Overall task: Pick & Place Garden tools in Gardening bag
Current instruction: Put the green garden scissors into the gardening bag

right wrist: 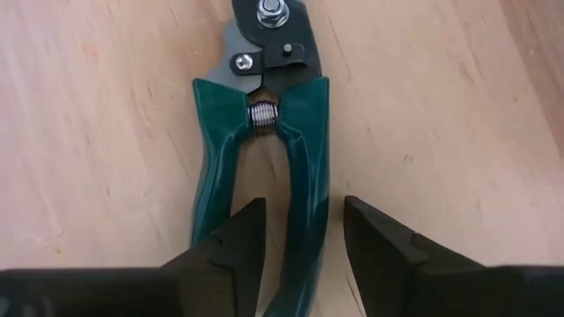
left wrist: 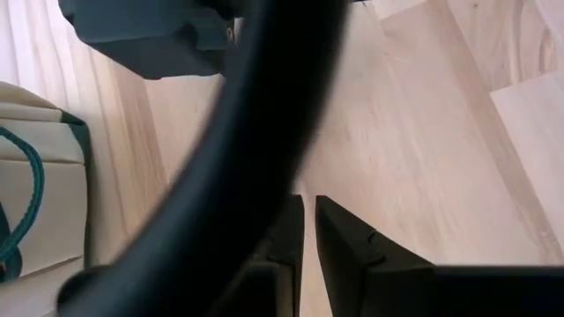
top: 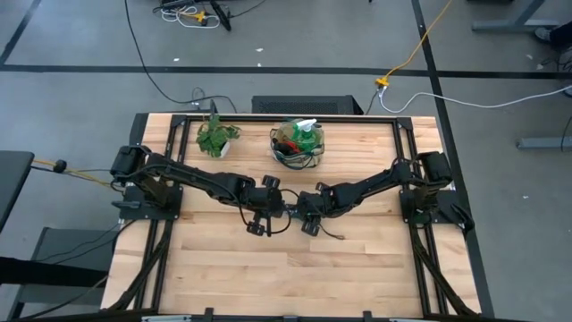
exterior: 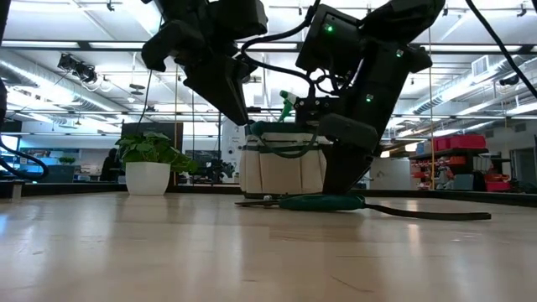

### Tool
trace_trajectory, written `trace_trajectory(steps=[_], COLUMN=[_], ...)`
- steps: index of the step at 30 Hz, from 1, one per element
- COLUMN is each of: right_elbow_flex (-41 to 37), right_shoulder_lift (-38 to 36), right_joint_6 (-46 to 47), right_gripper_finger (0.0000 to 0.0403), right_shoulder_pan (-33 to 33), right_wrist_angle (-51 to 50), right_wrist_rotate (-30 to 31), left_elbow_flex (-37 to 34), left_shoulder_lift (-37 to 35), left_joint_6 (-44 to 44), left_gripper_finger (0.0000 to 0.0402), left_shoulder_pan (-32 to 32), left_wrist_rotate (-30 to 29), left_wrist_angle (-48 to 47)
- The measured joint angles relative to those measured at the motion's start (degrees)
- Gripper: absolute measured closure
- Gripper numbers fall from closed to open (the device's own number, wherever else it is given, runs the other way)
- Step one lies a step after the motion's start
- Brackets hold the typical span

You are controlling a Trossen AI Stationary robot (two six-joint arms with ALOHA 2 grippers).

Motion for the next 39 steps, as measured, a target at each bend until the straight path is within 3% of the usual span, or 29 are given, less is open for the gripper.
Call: trace_trajectory(steps=[9,18,22,30,39], right_elbow_flex=[0.0,0.0,-0.02,-0.02,-0.02], right_shoulder_lift=[0.0,-0.04,-0.04,-2.76,-12.27], right_joint_6=[-0.03,-0.44,-1.48,-1.49,0.97], right_gripper_finger=[0.0266,0.0377,0.038,0.038,0.038], right_shoulder_pan=[0.02,0.04,0.09,0.15,0.0], right_wrist_angle=[-0.02,0.49,1.51,1.26,-7.37], right_wrist_rotate=[0.34,-0.16,-0.84,3.3,13.5], left_elbow_flex=[0.0,0.0,0.0,0.02,0.07], left_shoulder_lift=[0.0,0.0,0.0,-0.02,0.0], left_joint_6=[0.0,0.0,0.0,0.0,-0.46], left_gripper_finger=[0.0362,0.0362,0.0362,0.0362,0.0362], left_shoulder_pan=[0.0,0.0,0.0,0.0,0.0], left_wrist_rotate=[0.0,0.0,0.0,0.0,-0.02], left_wrist_angle=[0.0,0.0,0.0,0.04,2.84])
